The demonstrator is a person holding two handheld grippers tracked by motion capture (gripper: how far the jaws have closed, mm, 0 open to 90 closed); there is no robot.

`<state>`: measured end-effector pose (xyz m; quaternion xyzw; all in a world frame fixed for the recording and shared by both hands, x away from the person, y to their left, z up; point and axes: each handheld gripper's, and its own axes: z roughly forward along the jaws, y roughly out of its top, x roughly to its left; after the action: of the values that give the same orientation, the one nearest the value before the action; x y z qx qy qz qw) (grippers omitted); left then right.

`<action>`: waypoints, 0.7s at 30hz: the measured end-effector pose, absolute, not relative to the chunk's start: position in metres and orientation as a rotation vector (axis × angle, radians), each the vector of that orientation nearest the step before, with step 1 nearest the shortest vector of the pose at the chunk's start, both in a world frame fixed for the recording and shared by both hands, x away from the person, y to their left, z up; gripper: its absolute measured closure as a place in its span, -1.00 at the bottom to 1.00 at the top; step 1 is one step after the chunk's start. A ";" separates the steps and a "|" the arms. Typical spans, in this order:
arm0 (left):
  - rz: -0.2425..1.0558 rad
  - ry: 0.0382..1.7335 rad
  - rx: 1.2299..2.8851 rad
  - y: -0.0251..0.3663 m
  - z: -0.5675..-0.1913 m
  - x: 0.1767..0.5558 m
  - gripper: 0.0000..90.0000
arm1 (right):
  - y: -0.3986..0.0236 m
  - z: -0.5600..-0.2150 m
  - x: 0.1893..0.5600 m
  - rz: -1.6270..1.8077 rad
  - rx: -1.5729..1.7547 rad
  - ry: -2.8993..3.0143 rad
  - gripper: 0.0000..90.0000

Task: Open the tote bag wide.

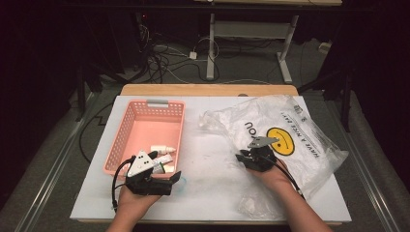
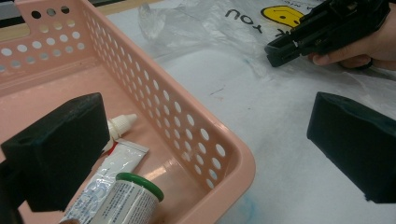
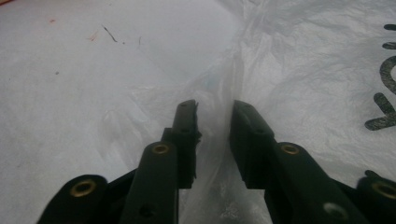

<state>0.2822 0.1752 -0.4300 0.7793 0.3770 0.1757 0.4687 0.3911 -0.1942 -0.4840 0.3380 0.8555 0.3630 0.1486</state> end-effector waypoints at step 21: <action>0.437 0.932 1.902 0.178 -0.429 0.283 -1.00 | -0.206 -0.453 0.383 1.196 0.946 2.297 1.00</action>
<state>0.2826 0.1783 -0.4289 0.7763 0.3803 0.1782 0.4701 0.3829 -0.2057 -0.4526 0.3368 0.8178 0.4258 0.1908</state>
